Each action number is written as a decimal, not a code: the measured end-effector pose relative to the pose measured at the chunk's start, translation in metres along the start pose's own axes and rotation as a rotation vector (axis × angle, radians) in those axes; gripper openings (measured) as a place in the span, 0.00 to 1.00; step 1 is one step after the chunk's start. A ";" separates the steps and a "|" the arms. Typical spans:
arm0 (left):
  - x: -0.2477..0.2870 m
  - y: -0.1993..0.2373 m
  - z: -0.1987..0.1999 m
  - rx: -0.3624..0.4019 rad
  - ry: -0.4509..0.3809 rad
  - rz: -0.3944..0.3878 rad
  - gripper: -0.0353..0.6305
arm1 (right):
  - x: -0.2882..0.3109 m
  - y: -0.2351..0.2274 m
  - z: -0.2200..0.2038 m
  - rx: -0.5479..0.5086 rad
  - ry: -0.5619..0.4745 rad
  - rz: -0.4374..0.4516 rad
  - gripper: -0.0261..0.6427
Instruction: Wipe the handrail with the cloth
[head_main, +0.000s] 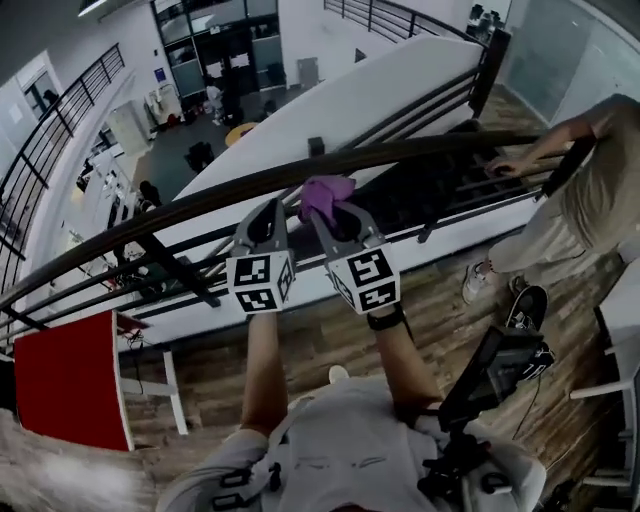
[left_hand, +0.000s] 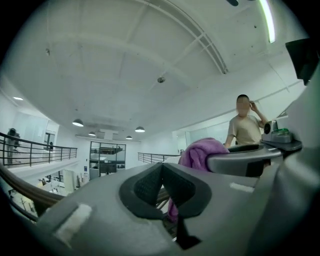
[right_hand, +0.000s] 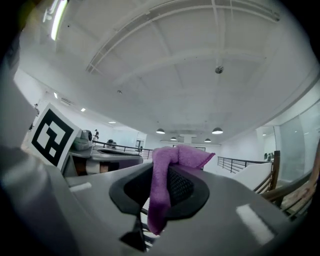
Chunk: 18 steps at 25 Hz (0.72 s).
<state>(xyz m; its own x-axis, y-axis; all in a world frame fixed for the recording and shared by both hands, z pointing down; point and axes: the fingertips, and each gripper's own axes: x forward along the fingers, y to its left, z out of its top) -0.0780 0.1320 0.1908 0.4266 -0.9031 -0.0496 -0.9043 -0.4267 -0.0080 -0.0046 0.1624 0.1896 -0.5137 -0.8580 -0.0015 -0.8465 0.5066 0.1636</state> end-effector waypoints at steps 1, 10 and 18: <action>0.014 -0.011 -0.002 -0.002 0.001 -0.037 0.05 | -0.002 -0.015 -0.002 -0.004 0.002 -0.034 0.13; 0.116 -0.078 -0.036 -0.076 0.005 -0.298 0.05 | -0.012 -0.129 -0.055 0.012 0.082 -0.281 0.13; 0.132 -0.053 -0.003 -0.082 0.001 -0.424 0.05 | 0.007 -0.129 -0.023 0.036 0.101 -0.404 0.13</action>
<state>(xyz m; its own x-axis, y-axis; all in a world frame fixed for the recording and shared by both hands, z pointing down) 0.0263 0.0354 0.1881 0.7603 -0.6470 -0.0577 -0.6450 -0.7625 0.0519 0.1039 0.0888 0.1914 -0.1245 -0.9915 0.0389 -0.9825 0.1286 0.1348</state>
